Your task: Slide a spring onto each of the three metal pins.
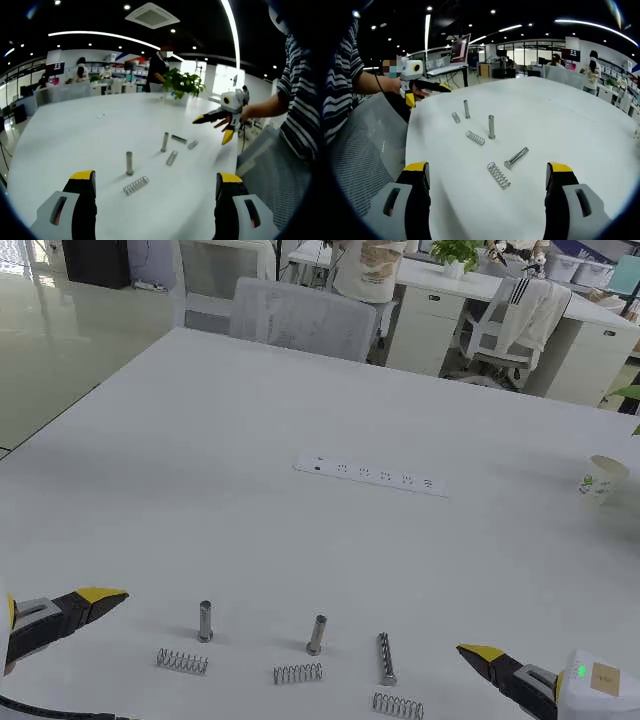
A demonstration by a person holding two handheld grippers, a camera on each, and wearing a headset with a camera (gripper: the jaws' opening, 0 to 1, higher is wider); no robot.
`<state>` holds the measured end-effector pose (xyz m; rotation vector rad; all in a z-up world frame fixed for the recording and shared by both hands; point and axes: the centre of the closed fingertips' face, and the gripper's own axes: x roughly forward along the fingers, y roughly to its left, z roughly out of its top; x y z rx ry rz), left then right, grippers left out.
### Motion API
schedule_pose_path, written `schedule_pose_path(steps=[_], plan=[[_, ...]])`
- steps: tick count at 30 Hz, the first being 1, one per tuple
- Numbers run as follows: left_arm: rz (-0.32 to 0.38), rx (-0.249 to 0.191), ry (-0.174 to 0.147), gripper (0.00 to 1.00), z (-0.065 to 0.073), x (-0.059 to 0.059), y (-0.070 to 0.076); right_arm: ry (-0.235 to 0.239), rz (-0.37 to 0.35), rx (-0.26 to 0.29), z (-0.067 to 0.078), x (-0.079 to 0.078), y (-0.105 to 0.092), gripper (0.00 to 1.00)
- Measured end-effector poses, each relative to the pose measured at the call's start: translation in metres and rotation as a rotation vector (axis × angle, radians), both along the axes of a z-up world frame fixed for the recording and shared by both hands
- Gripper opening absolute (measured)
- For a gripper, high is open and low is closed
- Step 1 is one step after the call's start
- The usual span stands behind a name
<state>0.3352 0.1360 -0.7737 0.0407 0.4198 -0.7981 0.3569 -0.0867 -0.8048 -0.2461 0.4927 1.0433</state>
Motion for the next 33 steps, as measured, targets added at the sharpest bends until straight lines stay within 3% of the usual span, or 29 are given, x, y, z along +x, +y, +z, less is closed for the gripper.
schedule_pose_path(steps=[33], plan=[[0.004, -0.01, 0.005, 0.96, 0.0007, 0.0, 0.0004, 0.007, -0.009, -0.005, -0.0029, 0.0002, -0.0045, 0.95]])
